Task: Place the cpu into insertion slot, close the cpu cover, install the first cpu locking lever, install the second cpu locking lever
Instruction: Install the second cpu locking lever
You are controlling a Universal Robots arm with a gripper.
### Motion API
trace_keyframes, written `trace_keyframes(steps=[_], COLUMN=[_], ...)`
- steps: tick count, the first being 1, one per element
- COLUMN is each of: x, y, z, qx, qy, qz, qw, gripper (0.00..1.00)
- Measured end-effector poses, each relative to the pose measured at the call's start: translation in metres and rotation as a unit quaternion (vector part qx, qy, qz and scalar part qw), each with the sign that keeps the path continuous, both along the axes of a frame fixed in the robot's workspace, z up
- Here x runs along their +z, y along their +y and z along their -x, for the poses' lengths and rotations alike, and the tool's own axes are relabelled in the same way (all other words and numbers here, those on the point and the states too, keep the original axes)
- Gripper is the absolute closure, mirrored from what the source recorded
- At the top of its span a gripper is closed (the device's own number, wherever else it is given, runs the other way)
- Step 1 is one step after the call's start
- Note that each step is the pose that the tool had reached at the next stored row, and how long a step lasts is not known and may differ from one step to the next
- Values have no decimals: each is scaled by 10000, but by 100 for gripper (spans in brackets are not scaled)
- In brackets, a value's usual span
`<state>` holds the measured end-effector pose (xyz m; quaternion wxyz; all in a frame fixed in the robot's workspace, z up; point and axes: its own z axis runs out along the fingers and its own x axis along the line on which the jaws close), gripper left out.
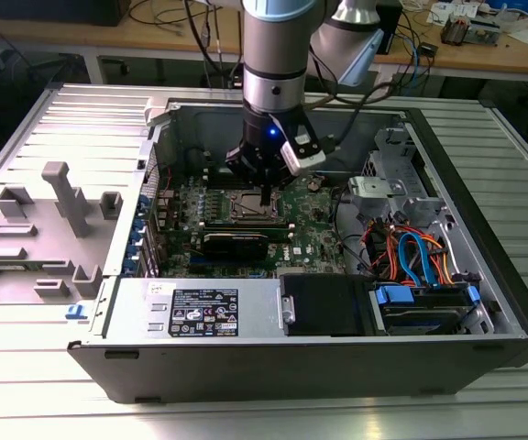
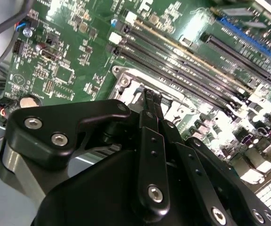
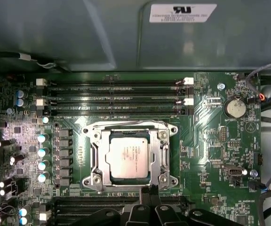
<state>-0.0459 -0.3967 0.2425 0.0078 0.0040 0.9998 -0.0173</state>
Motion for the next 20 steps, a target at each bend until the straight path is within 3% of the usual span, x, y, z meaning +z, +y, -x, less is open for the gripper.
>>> trace_keyframes(steps=[6,20], x=[0,0], y=[-93,-108], z=[1,0], qx=[-1,0], qy=[0,0], qz=[0,0], qw=[10000,10000], gripper=[89,89])
